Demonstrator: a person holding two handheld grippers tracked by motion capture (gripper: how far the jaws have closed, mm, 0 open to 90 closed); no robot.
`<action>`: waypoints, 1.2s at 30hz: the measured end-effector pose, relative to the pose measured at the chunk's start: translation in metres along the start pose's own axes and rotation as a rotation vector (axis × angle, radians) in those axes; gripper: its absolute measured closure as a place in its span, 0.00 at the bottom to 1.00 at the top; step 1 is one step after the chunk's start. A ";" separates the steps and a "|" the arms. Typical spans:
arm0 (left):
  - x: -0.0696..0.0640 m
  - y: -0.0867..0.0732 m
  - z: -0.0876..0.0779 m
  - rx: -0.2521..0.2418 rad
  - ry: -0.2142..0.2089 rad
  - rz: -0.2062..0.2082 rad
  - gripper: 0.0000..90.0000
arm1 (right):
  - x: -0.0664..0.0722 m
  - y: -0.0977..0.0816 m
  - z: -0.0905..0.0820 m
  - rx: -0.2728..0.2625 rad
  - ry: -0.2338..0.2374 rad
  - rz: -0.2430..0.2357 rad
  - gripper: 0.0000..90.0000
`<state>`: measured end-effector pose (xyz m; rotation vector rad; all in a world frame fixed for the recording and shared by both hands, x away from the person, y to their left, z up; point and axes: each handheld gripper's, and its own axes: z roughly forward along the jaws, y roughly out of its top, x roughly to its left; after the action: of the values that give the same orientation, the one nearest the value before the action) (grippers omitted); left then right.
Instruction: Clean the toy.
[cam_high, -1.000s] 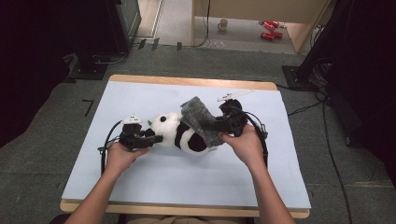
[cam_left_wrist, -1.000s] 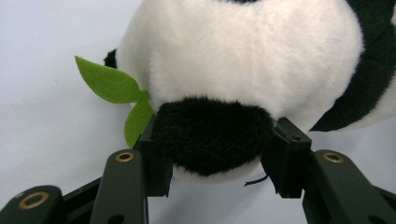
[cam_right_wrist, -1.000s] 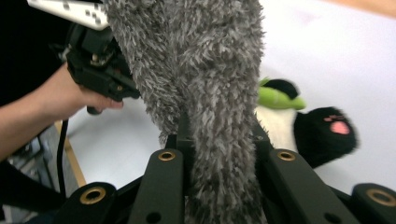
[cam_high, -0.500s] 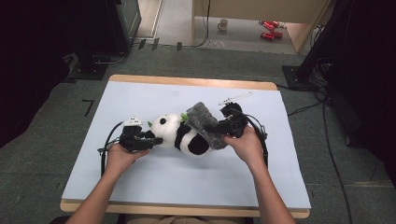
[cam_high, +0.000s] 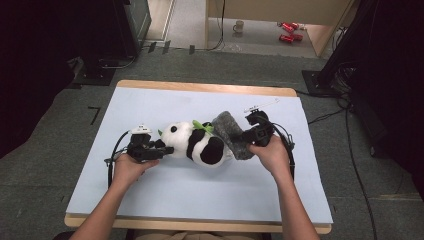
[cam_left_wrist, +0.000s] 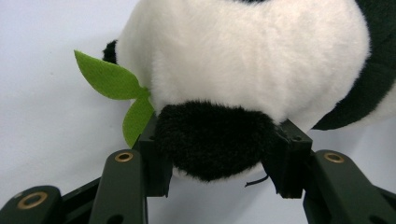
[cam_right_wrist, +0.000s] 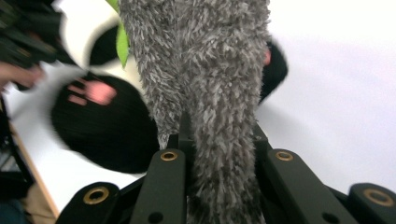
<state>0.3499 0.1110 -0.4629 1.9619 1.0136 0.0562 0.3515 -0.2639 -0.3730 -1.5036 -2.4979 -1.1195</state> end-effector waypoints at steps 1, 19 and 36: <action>0.000 0.000 0.000 -0.003 0.001 -0.002 0.55 | 0.002 0.002 -0.005 -0.017 0.003 -0.007 0.85; -0.002 0.001 0.001 -0.002 0.003 0.006 0.55 | 0.032 0.008 0.005 -0.040 0.111 -0.076 0.84; -0.007 0.008 0.001 0.011 0.012 -0.101 0.58 | 0.024 0.008 -0.028 -0.116 0.009 -0.042 0.85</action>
<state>0.3501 0.1034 -0.4555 1.9193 1.1212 0.0064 0.3360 -0.2591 -0.3390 -1.4748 -2.5109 -1.2960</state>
